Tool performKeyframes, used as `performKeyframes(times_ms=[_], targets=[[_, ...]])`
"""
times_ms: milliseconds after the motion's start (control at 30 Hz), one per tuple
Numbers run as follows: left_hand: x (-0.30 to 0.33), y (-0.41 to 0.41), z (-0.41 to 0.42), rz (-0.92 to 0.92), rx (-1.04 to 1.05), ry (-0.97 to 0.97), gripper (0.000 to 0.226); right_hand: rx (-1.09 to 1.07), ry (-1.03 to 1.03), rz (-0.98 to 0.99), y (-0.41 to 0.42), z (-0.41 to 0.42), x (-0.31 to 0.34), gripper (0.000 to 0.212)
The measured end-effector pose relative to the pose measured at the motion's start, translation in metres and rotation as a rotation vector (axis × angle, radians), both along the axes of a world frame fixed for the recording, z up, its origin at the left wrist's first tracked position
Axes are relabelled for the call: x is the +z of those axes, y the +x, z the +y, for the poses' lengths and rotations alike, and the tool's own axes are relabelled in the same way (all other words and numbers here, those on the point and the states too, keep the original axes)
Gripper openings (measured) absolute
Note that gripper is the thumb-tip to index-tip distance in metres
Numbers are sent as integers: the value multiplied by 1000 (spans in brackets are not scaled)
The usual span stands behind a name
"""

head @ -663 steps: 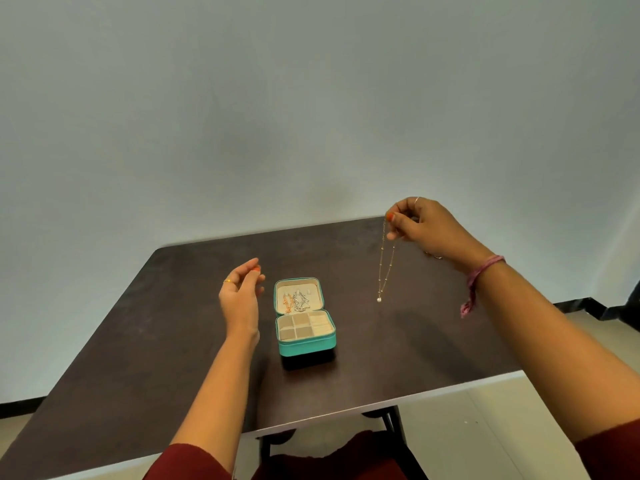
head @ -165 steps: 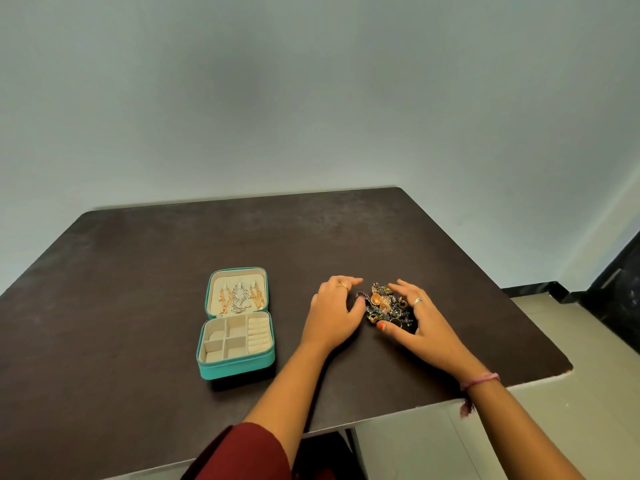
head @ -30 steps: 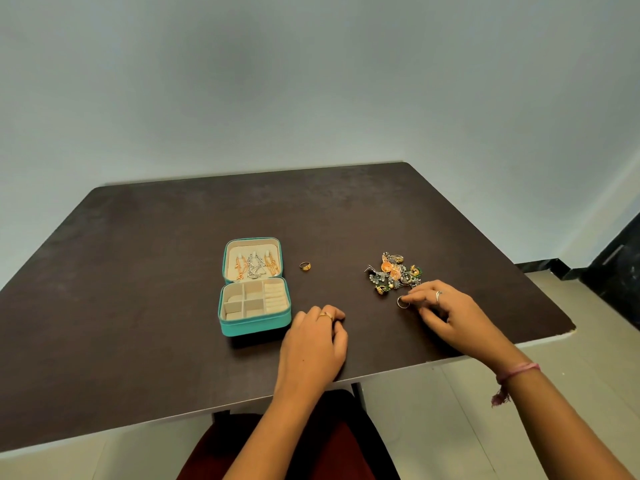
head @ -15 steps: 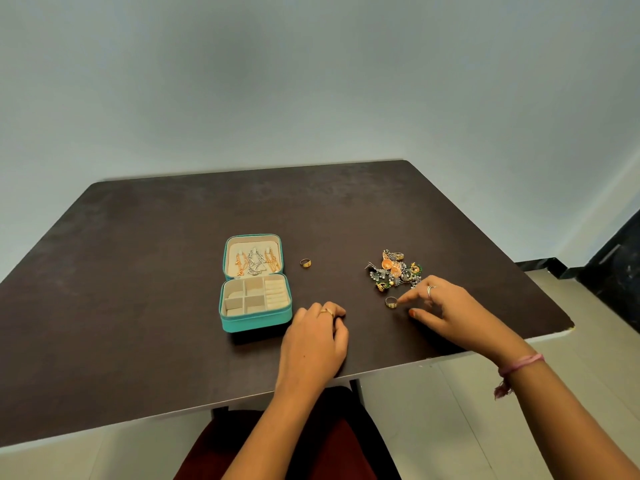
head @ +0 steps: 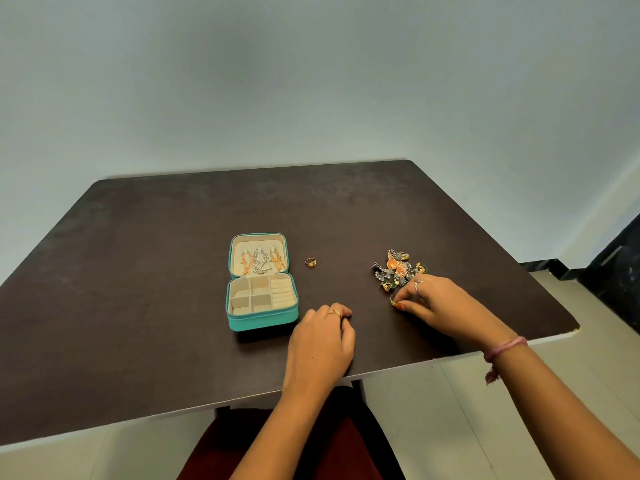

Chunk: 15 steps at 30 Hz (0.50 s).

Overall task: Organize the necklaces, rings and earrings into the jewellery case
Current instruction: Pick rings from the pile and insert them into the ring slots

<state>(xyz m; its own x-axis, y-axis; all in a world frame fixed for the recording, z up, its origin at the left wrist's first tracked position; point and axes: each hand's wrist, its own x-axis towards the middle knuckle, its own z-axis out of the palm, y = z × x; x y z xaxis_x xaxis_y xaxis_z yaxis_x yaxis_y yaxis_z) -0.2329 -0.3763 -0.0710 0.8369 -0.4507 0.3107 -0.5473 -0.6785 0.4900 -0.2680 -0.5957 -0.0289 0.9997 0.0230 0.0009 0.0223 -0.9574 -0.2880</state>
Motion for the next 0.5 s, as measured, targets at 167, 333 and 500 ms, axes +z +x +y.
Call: performKeyframes(times_ms=[167, 333, 500], targets=[[1, 0, -1, -7, -6, -12, 26, 77, 10, -59, 21, 15, 7, 18], [4, -3, -3, -49, -4, 5, 18, 133, 41, -40, 56, 41, 11, 21], [3, -4, -2, -44, 37, 24, 18, 143, 35, 61, 88, 71, 11, 23]])
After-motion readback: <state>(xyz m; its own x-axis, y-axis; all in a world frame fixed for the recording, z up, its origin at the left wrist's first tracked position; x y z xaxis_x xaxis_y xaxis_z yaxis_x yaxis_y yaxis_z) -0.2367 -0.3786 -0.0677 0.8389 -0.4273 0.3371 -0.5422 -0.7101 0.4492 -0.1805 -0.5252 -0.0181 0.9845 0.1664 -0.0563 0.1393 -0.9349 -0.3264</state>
